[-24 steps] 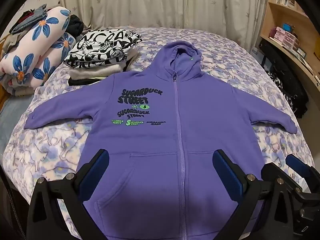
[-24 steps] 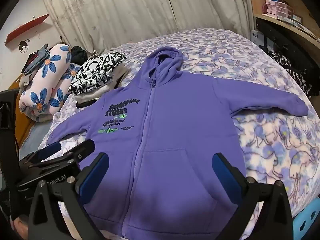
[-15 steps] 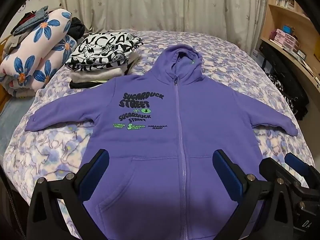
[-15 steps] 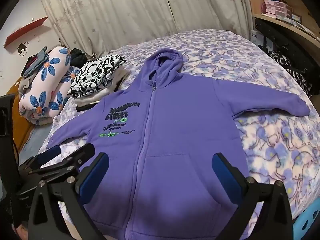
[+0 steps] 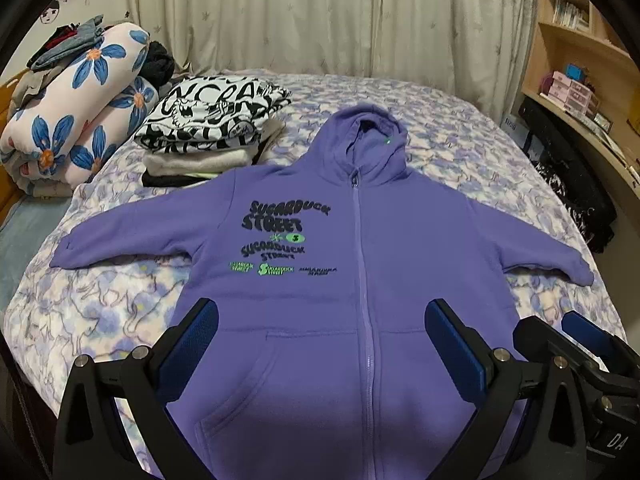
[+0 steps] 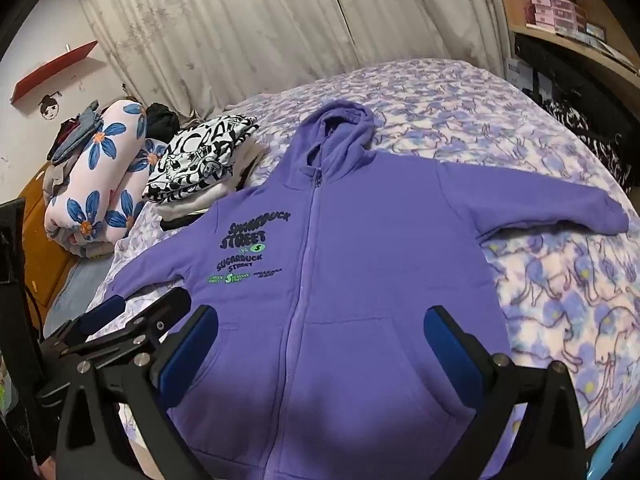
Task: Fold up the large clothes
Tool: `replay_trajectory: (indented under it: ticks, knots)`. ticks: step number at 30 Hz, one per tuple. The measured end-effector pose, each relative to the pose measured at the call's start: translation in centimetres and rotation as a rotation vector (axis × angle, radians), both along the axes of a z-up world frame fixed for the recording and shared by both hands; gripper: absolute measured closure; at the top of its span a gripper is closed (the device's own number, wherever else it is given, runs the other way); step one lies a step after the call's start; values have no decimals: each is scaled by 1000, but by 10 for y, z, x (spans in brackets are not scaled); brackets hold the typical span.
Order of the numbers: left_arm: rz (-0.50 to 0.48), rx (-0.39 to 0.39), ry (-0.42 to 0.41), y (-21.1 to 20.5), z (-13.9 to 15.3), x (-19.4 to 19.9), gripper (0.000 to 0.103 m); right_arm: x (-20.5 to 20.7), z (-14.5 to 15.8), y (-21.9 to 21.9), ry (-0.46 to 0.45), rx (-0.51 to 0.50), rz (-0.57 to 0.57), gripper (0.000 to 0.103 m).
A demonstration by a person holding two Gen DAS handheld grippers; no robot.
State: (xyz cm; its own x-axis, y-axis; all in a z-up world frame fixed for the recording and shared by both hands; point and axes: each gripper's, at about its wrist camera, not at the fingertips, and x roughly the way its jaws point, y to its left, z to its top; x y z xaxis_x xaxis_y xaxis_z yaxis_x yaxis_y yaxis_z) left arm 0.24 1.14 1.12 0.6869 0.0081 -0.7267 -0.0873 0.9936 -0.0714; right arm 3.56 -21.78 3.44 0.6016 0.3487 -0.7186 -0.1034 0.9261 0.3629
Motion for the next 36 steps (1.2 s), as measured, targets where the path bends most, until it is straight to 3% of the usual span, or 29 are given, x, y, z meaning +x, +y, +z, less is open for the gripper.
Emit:
replay_trajectory:
  ticks: [9, 36]
  knots:
    - [15, 68, -37, 0, 13, -3, 1, 3, 4, 4, -7, 6, 12, 0]
    - [21, 43, -18, 7, 25, 3, 1, 10, 22, 10, -30, 1, 16, 0]
